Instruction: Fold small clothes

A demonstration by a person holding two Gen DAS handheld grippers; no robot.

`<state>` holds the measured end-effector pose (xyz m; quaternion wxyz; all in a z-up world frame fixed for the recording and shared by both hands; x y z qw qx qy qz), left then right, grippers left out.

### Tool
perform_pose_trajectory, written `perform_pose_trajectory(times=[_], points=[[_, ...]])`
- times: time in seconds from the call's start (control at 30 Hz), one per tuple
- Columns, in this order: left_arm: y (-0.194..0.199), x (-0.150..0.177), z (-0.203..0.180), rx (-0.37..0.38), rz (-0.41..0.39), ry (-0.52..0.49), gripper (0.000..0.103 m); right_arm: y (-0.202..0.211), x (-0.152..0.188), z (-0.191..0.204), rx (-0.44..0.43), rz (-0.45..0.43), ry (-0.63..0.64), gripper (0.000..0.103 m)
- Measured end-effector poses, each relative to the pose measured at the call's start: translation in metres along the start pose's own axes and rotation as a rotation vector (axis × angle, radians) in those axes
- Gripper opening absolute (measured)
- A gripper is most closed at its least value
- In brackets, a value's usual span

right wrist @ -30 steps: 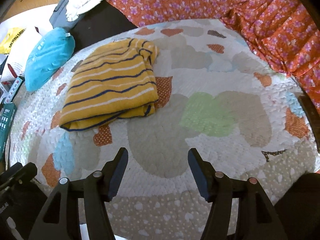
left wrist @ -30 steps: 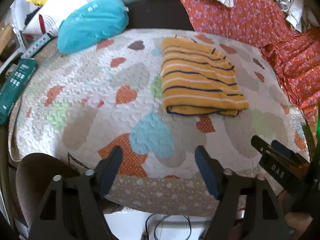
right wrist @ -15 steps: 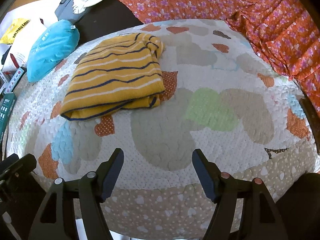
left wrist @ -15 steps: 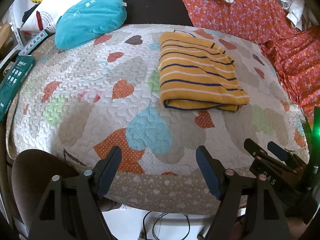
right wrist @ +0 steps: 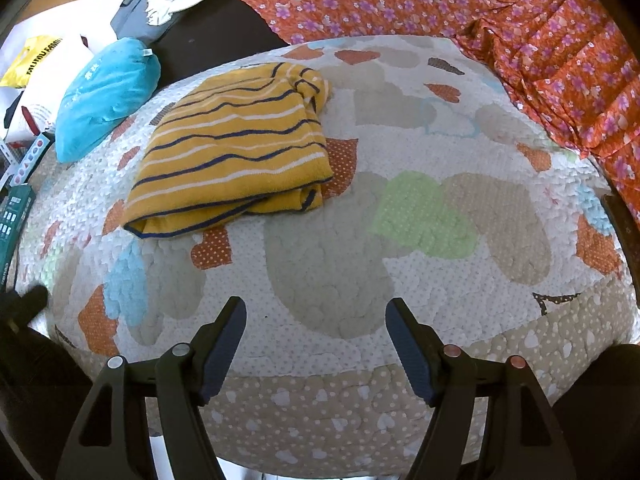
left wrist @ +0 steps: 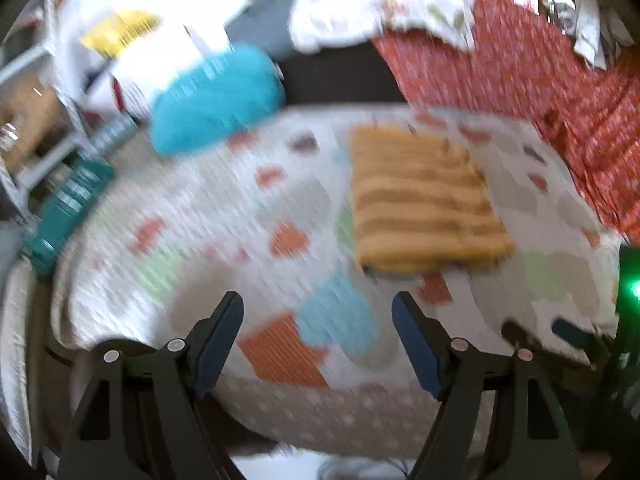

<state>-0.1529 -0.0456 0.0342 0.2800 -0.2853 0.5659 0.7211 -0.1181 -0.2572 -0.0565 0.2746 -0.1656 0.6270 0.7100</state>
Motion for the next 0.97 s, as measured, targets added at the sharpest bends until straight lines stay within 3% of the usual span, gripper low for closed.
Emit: perform_pose_trajectory(times=[0.13, 0.2, 0.27, 0.37, 0.47, 0.57, 0.8, 0.97], points=[[0.035, -0.021, 0.01, -0.082, -0.165, -0.005, 0.102, 0.01, -0.002, 0.006, -0.003, -0.049, 0.01, 0.088], [0.053, -0.032, 0.013, -0.111, -0.25, -0.016, 0.103, 0.02, -0.004, 0.009, 0.013, -0.101, 0.025, 0.09], [0.06, -0.041, 0.015, -0.101, -0.285, -0.018, 0.103, 0.029, -0.007, 0.013, 0.025, -0.153, 0.044, 0.092], [0.05, -0.046, 0.019, 0.043, -0.213, 0.022, 0.103, 0.041, -0.011, 0.02, 0.034, -0.21, 0.074, 0.095], [0.029, -0.037, 0.019, 0.101, -0.116, 0.049, 0.103, 0.042, -0.009, 0.027, 0.035, -0.213, 0.105, 0.096], [0.007, -0.022, 0.011, 0.111, -0.028, 0.023, 0.103, 0.037, -0.004, 0.031, 0.045, -0.189, 0.131, 0.096], [-0.045, 0.021, 0.006, 0.144, 0.201, 0.065, 0.103, 0.023, 0.004, 0.032, 0.072, -0.136, 0.14, 0.097], [-0.061, 0.039, 0.007, 0.114, 0.272, 0.064, 0.103, 0.007, 0.014, 0.033, 0.086, -0.081, 0.154, 0.097]])
Point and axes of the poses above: each gripper's, at about its wrist camera, not at the fingertips, and y roughly against the way its jaws point, z to its left, x to its underside, the point moved 3 cm from there along -y, roughly the way its jaws point, and after that the axes turned 6 degrees about -y, right-handed, at the moved point
